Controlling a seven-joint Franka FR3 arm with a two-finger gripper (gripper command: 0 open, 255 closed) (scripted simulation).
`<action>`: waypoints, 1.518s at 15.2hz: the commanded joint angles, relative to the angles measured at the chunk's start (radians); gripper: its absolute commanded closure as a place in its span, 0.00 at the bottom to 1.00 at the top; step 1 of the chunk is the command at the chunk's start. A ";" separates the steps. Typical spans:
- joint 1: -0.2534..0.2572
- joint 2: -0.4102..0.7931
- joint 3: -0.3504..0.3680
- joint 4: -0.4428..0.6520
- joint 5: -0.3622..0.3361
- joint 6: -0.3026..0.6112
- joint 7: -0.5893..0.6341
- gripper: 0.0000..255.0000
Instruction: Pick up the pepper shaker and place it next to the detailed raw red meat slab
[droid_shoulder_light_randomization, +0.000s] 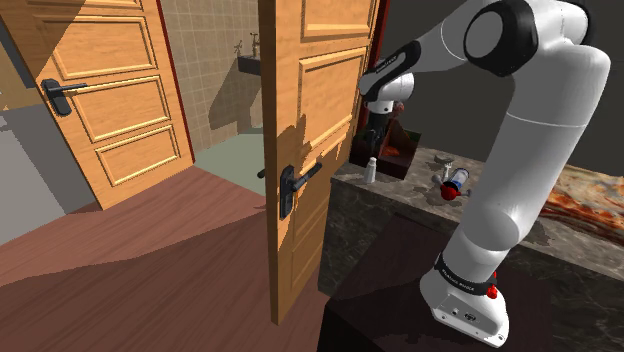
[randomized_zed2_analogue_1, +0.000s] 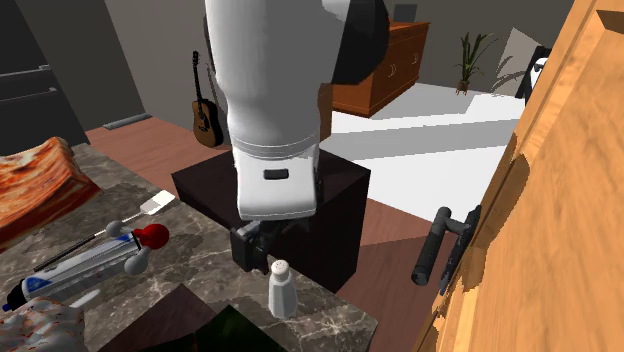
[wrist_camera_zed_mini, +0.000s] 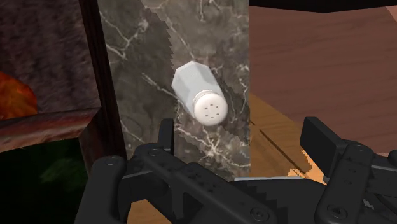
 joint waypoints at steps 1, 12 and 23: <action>-0.018 0.074 -0.004 0.044 0.040 0.019 -0.044 0.00; -0.026 0.125 0.008 -0.005 0.075 0.114 -0.068 0.00; -0.026 0.126 0.008 -0.005 0.075 0.114 -0.068 1.00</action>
